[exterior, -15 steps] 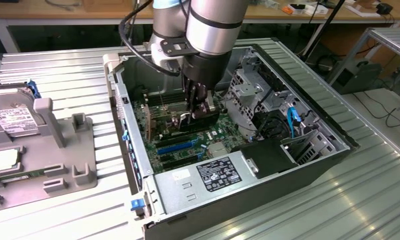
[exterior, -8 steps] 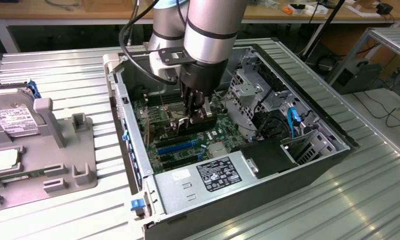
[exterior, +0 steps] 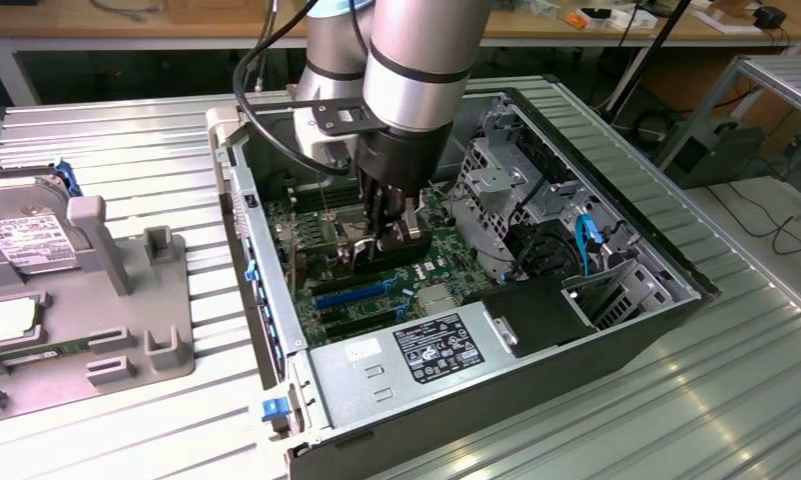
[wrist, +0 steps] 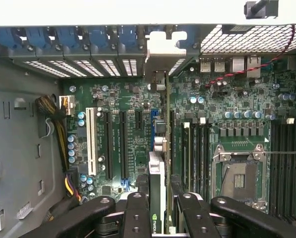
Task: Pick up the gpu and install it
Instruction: 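Insert the gpu into the slot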
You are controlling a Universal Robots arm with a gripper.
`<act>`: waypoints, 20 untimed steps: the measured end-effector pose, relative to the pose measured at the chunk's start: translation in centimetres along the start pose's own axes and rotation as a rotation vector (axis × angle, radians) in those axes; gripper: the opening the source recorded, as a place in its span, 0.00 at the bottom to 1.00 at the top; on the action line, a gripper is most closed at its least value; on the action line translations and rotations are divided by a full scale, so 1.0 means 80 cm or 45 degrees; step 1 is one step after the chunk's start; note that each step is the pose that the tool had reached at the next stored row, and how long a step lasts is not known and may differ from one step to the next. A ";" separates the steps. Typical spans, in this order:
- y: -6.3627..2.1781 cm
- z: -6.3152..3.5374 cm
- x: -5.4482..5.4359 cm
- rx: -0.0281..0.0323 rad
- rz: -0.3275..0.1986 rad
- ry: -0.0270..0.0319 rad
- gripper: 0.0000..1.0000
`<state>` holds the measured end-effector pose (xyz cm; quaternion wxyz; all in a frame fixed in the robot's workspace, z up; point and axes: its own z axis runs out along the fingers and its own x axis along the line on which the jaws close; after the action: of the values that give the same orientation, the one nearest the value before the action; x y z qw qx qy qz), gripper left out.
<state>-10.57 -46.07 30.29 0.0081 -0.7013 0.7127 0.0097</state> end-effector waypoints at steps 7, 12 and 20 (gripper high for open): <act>0.001 0.004 0.001 -0.0002 0.000 0.0005 0.27; 0.004 0.008 0.002 0.0000 0.000 0.0002 0.27; 0.011 0.026 0.003 -0.0001 0.000 0.0003 0.27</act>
<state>-11.49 -46.23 28.21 0.0079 -0.7014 0.7126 0.0097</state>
